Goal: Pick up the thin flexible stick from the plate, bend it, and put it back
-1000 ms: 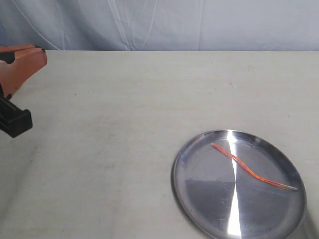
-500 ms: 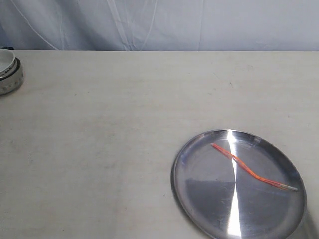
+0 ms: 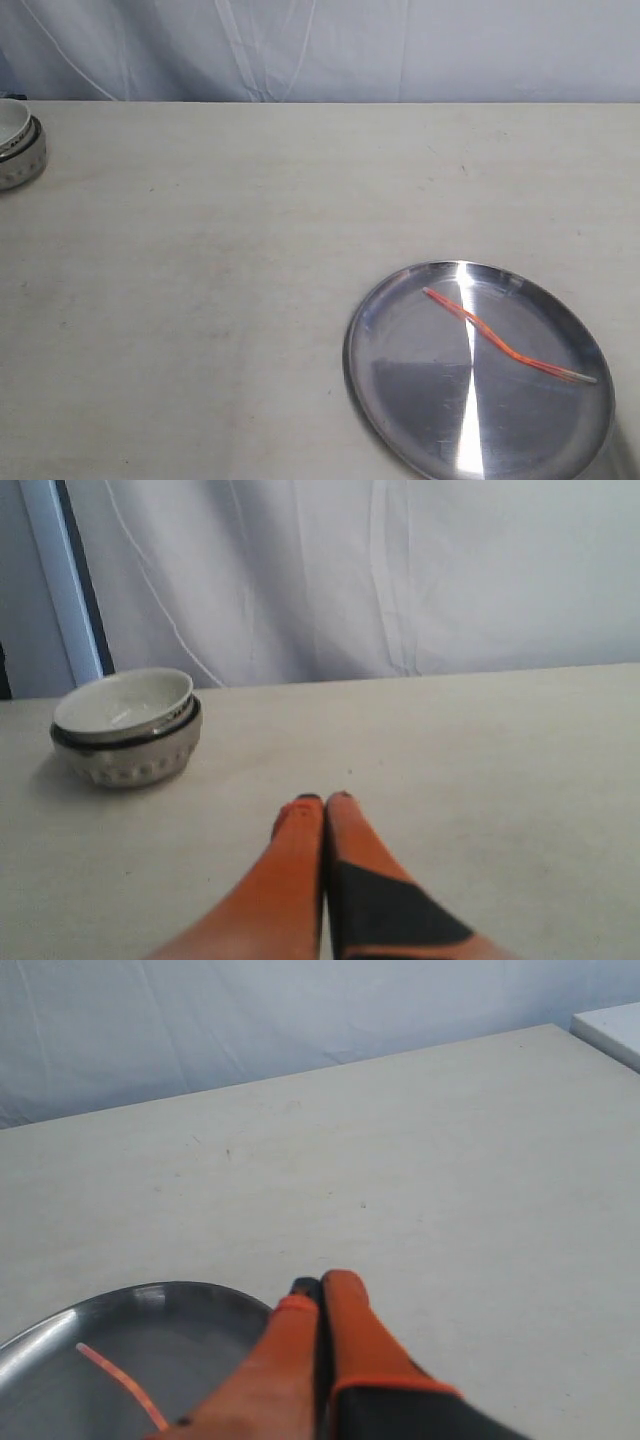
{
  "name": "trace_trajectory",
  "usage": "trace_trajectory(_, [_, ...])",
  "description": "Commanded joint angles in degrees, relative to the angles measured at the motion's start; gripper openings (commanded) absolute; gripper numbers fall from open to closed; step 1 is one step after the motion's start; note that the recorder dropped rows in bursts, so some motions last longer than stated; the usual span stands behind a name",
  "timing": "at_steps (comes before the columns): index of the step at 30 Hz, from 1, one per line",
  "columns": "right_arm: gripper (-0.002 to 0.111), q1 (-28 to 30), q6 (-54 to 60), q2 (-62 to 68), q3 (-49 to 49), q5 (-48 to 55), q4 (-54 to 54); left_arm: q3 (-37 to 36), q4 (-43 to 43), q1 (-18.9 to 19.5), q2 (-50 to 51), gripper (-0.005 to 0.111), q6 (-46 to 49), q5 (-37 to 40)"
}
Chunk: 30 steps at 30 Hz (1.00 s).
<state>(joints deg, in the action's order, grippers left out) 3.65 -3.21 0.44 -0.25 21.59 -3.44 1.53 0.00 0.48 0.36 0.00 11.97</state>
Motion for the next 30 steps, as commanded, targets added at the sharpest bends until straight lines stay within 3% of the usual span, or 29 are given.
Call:
trace_trajectory(1, [0.0, 0.2, 0.1, -0.4, 0.2, -0.5, 0.4, -1.5, -2.9, 0.3, -0.4, 0.0, 0.0, 2.0])
trace_trajectory(30, [0.0, 0.2, 0.1, -0.4, 0.2, -0.9, 0.4, -1.5, -2.7, 0.3, -0.4, 0.0, -1.1, 1.0])
